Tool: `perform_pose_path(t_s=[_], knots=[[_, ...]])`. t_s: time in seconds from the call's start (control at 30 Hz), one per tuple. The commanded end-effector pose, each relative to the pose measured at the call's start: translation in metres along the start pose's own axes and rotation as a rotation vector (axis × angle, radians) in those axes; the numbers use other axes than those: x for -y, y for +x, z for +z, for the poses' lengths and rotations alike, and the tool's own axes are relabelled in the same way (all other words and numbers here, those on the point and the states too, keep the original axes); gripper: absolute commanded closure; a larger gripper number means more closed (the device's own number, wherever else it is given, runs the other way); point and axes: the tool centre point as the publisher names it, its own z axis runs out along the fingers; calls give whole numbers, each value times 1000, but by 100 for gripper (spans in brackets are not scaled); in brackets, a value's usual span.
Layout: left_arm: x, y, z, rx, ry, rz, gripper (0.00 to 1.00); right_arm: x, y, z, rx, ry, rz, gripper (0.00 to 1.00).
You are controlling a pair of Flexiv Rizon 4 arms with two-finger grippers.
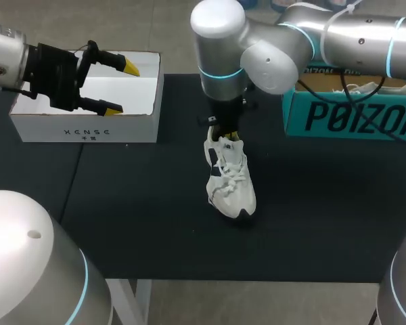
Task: Take the shoe out of the shoebox, open the shoe tongue, remove and reinsert the insole, then place the shoe into the shoebox
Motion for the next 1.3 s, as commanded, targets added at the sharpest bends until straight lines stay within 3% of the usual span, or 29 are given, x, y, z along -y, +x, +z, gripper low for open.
perform_pose_path(t_s=[0.03, 0.4, 0.7, 1.07, 1.3], knots=[[-1, 0, 1, -1, 1, 1, 0, -4, 3, 11, -3, 26, -5, 100], [-1, 0, 1, -1, 1, 1, 0, 3, 14, 34, -30, 88, -19, 100], [-1, 0, 1, -1, 1, 1, 0, 9, 26, 39, -58, 111, -27, 100], [-1, 0, 1, -1, 1, 1, 0, 10, 14, -4, -80, 37, -4, 100], [-1, 0, 1, -1, 1, 1, 0, 20, 13, -5, -95, 57, 1, 100]])
